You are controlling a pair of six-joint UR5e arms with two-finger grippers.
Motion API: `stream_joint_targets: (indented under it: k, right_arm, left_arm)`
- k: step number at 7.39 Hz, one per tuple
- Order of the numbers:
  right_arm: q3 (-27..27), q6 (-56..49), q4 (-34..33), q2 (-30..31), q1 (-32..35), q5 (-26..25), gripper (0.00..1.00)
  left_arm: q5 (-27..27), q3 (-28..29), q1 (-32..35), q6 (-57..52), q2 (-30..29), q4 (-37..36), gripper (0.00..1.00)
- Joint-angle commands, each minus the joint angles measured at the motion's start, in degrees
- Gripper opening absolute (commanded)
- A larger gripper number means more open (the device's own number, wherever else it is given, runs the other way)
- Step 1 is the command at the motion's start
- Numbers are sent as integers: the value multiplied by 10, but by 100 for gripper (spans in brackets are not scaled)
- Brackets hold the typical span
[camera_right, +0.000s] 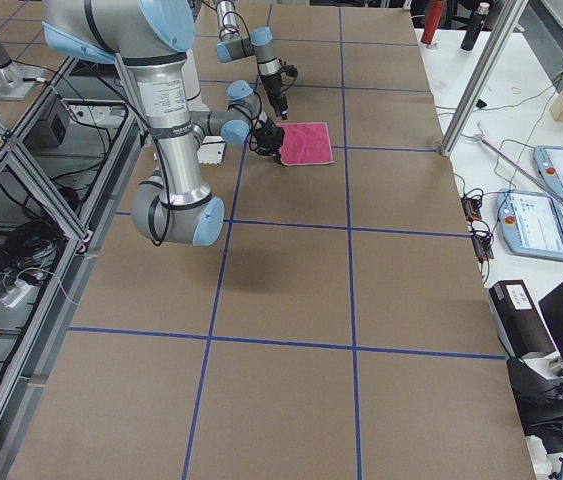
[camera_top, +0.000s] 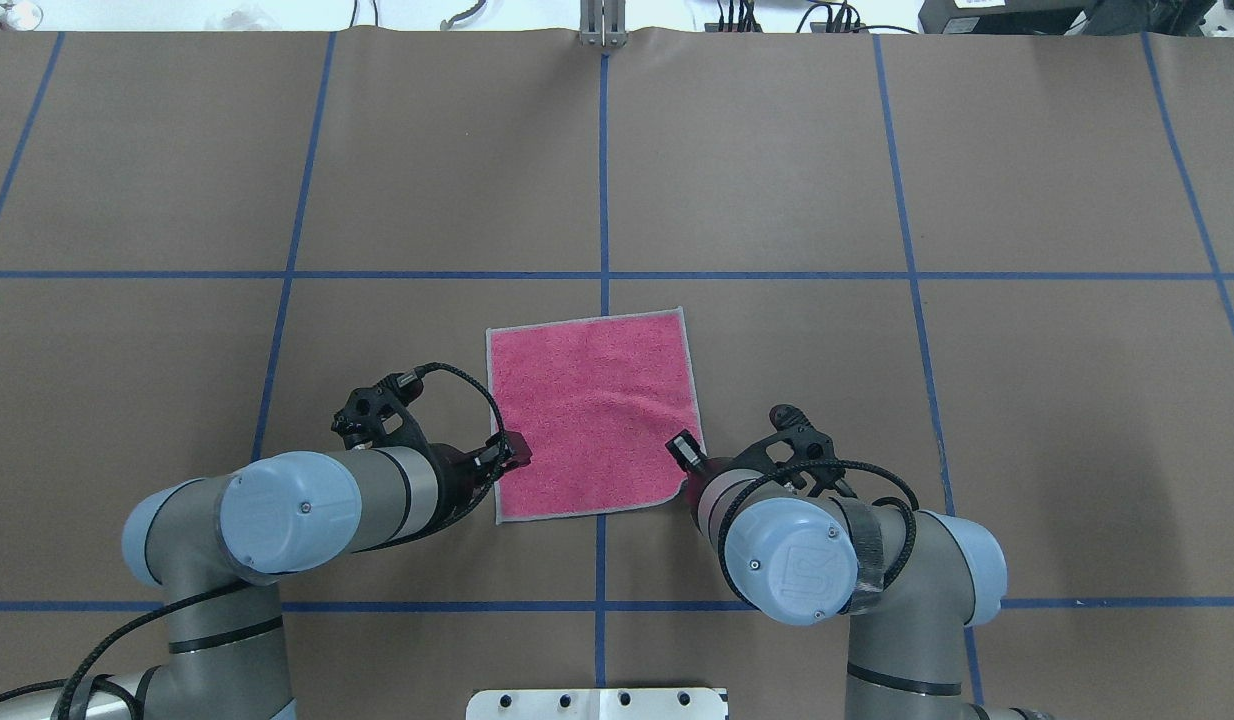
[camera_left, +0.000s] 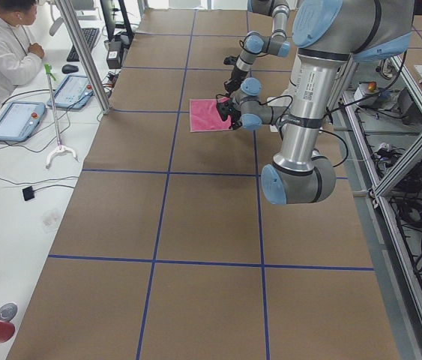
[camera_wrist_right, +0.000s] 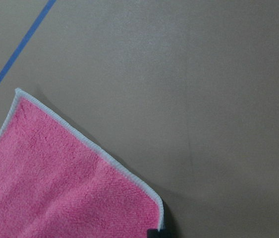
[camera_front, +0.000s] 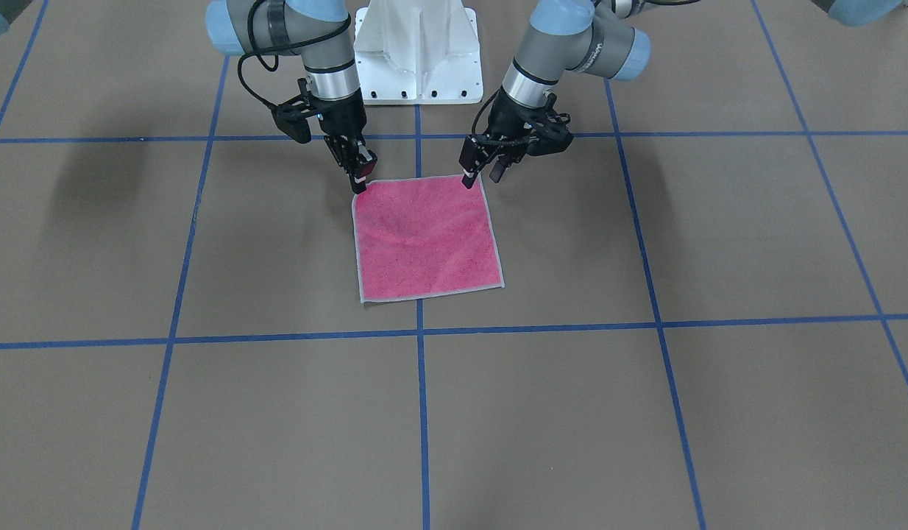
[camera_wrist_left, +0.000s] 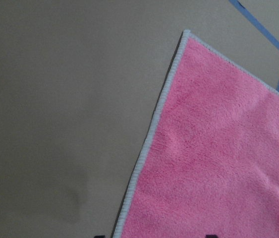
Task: Fold towel twice with both arms
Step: 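Lower the left gripper onto the near corner while the right gripper waits, then close both grippers on the two near corners of the towel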
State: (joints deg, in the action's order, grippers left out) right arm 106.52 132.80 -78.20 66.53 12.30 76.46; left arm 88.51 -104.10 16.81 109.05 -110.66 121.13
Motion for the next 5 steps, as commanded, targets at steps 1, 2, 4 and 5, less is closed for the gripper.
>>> stream_joint_targets:
  k: [1, 2, 4, 5]
  right_arm:
    - [1, 0, 1, 0, 0, 0, 0]
    - [1, 0, 0, 0, 0, 0, 0]
    - [1, 0, 0, 0, 1, 0, 0]
    - [1, 0, 0, 0, 0, 0, 0]
  left_arm:
    - [0, 1, -11, -2, 0, 1, 71]
    - [-1, 1, -17, -2, 0, 0, 71]
    - [-2, 1, -26, -1, 2, 0, 71]
    - [-3, 4, -28, -1, 1, 0, 71]
